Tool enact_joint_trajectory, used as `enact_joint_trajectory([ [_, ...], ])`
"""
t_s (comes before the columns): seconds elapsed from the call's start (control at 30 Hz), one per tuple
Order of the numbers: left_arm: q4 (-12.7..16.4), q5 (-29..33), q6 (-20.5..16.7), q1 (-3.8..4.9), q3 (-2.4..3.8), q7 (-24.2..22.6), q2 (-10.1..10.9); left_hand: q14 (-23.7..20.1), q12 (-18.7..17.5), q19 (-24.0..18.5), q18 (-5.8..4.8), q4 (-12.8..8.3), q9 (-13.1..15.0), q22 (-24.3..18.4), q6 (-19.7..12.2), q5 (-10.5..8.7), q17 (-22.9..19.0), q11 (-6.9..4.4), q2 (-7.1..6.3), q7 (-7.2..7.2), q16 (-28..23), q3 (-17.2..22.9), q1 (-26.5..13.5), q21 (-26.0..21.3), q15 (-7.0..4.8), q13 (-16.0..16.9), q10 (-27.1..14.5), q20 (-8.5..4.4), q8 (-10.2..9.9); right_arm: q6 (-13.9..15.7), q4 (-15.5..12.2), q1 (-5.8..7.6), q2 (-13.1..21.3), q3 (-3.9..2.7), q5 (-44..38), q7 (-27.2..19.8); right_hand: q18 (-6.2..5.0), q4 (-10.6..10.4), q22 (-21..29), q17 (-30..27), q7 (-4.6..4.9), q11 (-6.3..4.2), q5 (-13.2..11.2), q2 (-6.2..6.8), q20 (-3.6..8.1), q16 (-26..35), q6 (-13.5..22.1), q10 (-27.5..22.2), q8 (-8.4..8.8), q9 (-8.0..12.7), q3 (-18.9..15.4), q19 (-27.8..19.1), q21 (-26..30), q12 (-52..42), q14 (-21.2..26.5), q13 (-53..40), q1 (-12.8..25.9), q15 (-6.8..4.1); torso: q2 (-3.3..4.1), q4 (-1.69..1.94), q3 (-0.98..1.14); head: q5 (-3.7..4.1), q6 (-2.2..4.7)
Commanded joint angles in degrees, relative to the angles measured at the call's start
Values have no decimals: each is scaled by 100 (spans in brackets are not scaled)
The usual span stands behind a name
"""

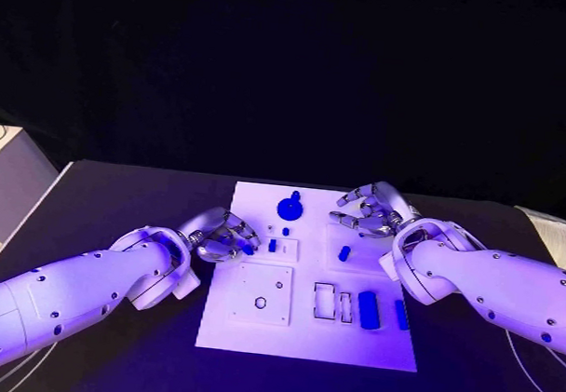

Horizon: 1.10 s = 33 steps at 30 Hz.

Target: Assemble the parts on the task board

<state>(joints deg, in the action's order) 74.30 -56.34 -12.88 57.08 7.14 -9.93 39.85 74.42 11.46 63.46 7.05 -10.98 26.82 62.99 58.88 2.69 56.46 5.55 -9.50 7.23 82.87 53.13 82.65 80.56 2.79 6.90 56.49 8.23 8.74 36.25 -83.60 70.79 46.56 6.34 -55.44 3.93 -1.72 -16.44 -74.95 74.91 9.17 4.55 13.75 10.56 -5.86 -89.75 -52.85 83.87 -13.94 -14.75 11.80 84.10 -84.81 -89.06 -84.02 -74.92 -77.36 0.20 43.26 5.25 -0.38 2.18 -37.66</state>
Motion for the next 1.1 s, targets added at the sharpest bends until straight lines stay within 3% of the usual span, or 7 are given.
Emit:
enact_joint_trajectory([
  [0.03,-21,9,93,-41,-34,151,-13,1,-41,-48,49,-11,-15,-49,-55,12,4,214,-53,-2,27,42,27,4,27,-28,-291,9,-29,-53,-6,-3,3,-1,-42,-57,21,1,-1038,1509,-36,-45,18,-1,33,-25,6,526,-6,-8,23,370,38,-4,-598,-1434,59,-41,2,1,-1,2,3],
  [1.1,4,233,42,-40,-34,63,-25,-96,35,-210,90,80,-26,-248,16,11,-233,222,-38,-37,-21,-57,-95,-80,37,-87,-203,24,31,-61,-3,-5,6,-1,-39,-54,21,1,-1038,1509,-36,-45,18,-1,33,-25,6,526,-6,-8,23,370,38,-4,-598,-1434,59,-41,1,2,0,8,12],
])
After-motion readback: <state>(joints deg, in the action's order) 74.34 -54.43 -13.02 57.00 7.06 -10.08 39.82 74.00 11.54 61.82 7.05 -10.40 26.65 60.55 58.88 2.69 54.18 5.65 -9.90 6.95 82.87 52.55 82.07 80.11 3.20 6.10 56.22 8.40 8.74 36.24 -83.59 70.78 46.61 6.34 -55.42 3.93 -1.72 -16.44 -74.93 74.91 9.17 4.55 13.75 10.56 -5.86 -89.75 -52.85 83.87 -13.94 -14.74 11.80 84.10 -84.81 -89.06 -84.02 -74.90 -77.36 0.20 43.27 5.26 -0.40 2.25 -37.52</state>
